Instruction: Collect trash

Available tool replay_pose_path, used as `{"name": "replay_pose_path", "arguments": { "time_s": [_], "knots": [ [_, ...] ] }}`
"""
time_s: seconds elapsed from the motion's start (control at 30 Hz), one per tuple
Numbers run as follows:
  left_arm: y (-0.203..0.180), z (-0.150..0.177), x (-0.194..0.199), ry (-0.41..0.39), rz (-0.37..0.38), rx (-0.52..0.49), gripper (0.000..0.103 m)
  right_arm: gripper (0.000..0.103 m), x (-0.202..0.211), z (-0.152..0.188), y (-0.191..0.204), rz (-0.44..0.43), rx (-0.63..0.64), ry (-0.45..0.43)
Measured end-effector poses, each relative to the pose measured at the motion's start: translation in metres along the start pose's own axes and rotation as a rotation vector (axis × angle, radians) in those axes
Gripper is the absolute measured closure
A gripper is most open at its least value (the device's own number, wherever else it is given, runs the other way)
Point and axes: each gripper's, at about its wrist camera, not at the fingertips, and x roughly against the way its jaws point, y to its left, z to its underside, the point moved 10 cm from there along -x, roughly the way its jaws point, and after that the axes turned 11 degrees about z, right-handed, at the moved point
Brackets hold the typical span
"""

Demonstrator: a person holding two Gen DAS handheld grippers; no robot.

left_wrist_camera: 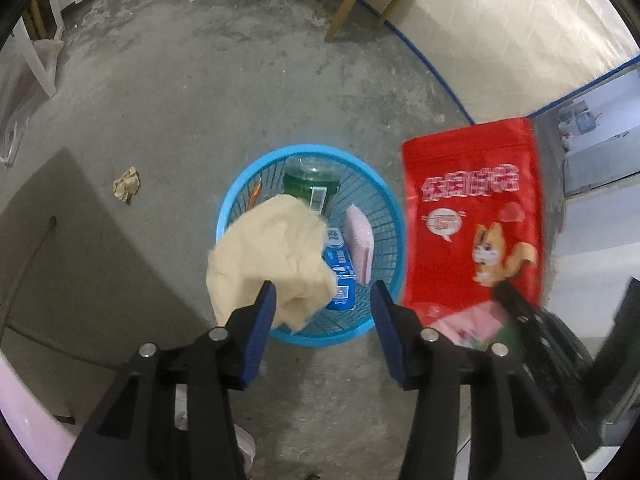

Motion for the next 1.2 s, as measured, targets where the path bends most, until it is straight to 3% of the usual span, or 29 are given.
{"name": "replay_pose_path", "arguments": {
  "time_s": [0.23, 0.33, 0.4, 0.5, 0.63, 0.7, 0.73, 0.9, 1.1, 1.2],
  "knots": [
    [-0.019, 0.006, 0.086, -0.109, 0.059, -0.062, 0.053, 0.103, -0.014, -0.010, 0.018, -0.037, 0.023, 0.015],
    [-0.024, 0.019, 0.132, -0.169, 0.097, -0.086, 0.048, 0.102, -0.019, -0.015, 0.026, -0.188, -0.054, 0.053],
    [-0.022, 0.028, 0.162, -0.217, 0.095, -0.093, 0.046, 0.102, -0.026, -0.015, 0.033, -0.333, -0.134, 0.099],
    [-0.019, 0.048, 0.199, -0.279, 0.104, -0.102, 0.042, 0.098, -0.057, -0.004, 0.034, -0.401, -0.221, 0.200],
    [-0.012, 0.084, 0.235, -0.330, 0.070, -0.128, 0.040, 0.094, -0.116, 0.030, 0.020, -0.251, -0.234, 0.335],
    [-0.010, 0.098, 0.244, -0.334, 0.080, -0.119, 0.039, 0.078, -0.130, 0.041, 0.014, -0.165, -0.211, 0.361],
    [-0.009, 0.105, 0.249, -0.339, 0.081, -0.119, 0.039, 0.074, -0.132, 0.043, 0.013, -0.144, -0.205, 0.364],
    [-0.007, 0.123, 0.262, -0.392, 0.046, -0.157, 0.037, 0.046, -0.126, 0.038, 0.008, -0.039, -0.146, 0.307],
    [-0.003, 0.134, 0.259, -0.415, 0.018, -0.164, 0.034, 0.040, -0.106, 0.029, -0.001, 0.051, -0.133, 0.219],
    [0.000, 0.140, 0.260, -0.437, -0.004, -0.159, 0.032, 0.040, -0.082, 0.022, -0.004, 0.045, -0.153, 0.159]
  ]
}}
